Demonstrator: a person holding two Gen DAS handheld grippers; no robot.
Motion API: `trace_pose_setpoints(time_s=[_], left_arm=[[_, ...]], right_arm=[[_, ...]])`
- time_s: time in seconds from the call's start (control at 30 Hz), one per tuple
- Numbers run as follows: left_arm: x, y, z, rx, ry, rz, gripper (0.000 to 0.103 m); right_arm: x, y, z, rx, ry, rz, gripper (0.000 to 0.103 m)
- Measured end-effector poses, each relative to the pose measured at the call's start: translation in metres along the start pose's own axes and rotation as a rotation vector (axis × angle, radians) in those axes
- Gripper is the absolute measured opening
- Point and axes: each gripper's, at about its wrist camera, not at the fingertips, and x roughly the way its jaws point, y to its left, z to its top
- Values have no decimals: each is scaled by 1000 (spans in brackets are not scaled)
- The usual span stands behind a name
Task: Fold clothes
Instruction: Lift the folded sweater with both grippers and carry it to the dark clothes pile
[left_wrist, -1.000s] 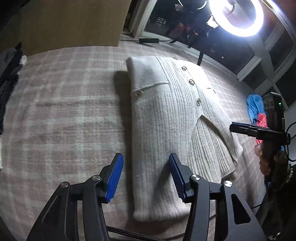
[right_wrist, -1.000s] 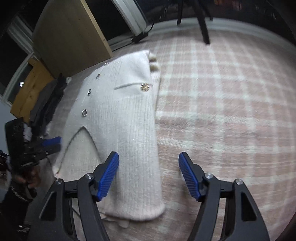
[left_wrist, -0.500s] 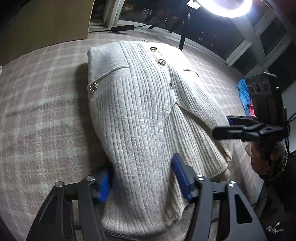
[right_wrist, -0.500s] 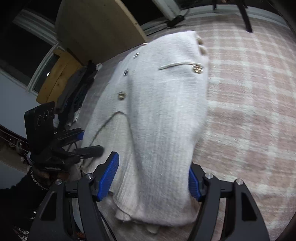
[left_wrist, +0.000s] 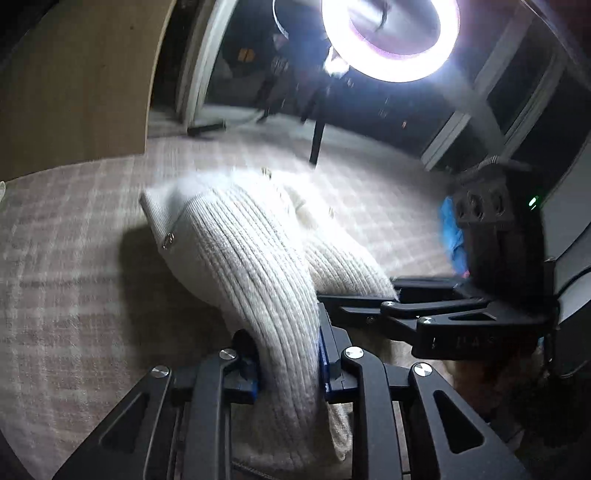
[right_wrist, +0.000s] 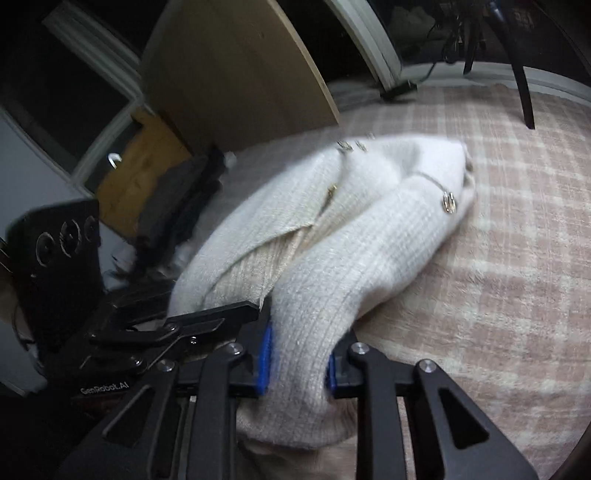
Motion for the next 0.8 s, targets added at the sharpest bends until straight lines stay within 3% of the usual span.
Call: trace_pose_setpoints(time_s=[0.07, 0.3, 0.43, 0.7, 0.8], left_arm=[[-15, 5, -2, -45, -19, -44, 21], [-79, 2, -3, 2, -93, -59, 21], [-121, 13, 4, 29, -157, -53, 21], [-227, 120, 24, 64, -278, 7, 21], [-275, 166, 37, 102, -329, 63, 21]], right_arm=[[-7, 8, 2, 23, -21, 36, 22], [-32, 69, 1, -48, -72, 35, 22], [-19, 124, 14, -117, -100, 26, 22], [59, 265, 67, -252, -178, 31, 22], [88, 319, 87, -302, -207, 33, 21]])
